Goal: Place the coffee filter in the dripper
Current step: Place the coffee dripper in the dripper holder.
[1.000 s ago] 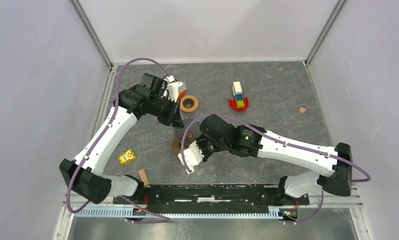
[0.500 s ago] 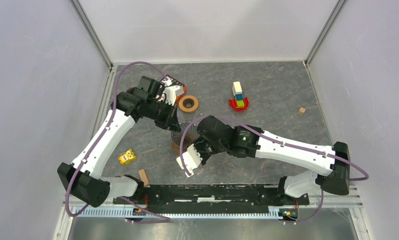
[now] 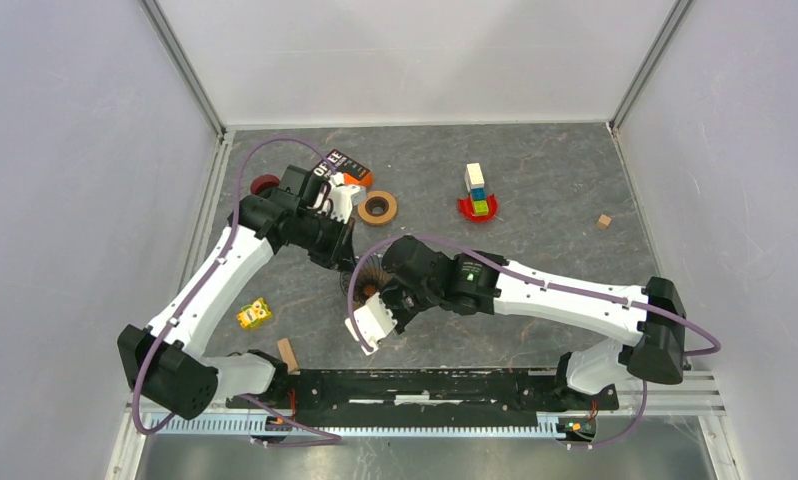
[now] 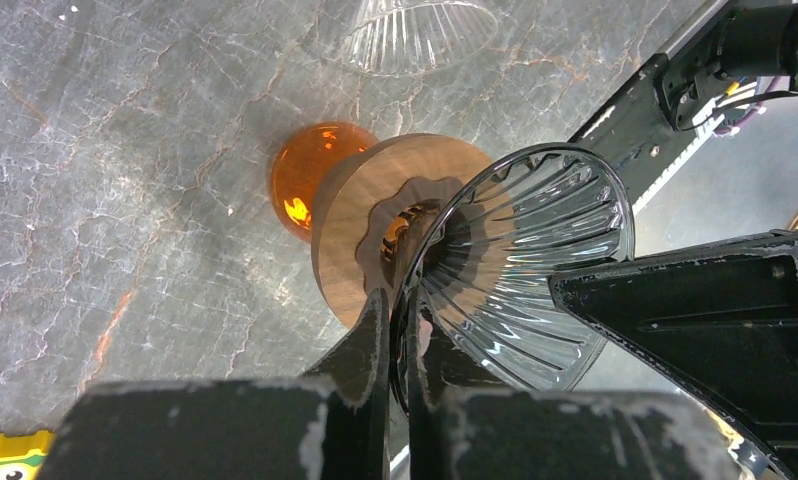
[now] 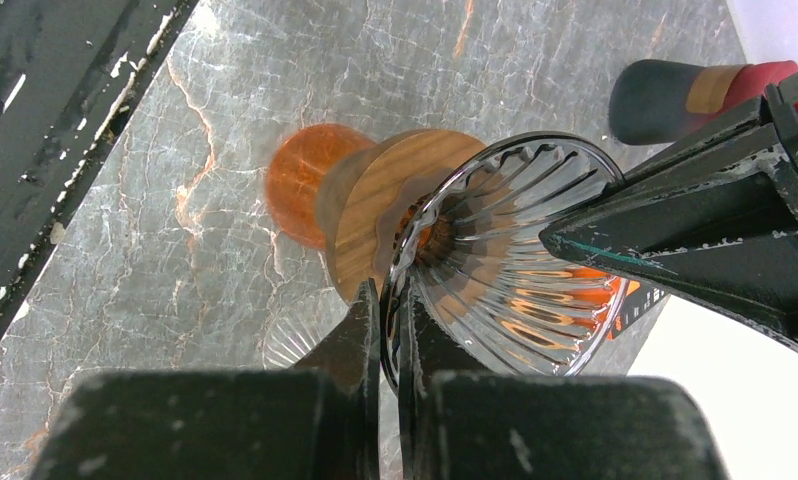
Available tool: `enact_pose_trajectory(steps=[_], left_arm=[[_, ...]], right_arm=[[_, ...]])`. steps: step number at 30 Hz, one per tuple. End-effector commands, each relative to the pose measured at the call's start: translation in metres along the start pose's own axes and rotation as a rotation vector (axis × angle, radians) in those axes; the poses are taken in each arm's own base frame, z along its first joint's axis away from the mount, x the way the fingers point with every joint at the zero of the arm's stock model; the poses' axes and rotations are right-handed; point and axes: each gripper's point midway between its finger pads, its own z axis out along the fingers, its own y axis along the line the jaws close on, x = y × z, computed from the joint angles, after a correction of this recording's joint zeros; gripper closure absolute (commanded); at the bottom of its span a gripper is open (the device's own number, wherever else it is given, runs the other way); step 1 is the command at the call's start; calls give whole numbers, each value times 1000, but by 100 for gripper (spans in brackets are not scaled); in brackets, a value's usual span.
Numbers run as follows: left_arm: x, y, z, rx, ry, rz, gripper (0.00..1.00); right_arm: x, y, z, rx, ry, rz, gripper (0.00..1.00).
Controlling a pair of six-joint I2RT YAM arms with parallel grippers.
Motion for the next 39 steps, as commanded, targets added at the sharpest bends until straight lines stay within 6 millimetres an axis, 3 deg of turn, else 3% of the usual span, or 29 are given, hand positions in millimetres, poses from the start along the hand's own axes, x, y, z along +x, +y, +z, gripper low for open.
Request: enact_pose_trajectory(steps=[1, 17, 26, 35, 39], left_arm=[[12, 5, 7, 5, 3, 95, 98], [35, 28, 33, -37, 61, 89, 98], [42, 33, 39, -55, 64, 109, 98], [46, 33, 44, -75, 85, 146, 98], [45, 35, 44, -84, 87, 150, 98]], right_arm=[[5, 2, 10, -8, 9, 45, 100], [29, 31, 31, -75, 62, 80, 100], [44, 62, 47, -145, 78, 114, 100], [55, 76, 52, -176, 108, 124, 100], [52, 68, 48, -158, 109, 123, 100]])
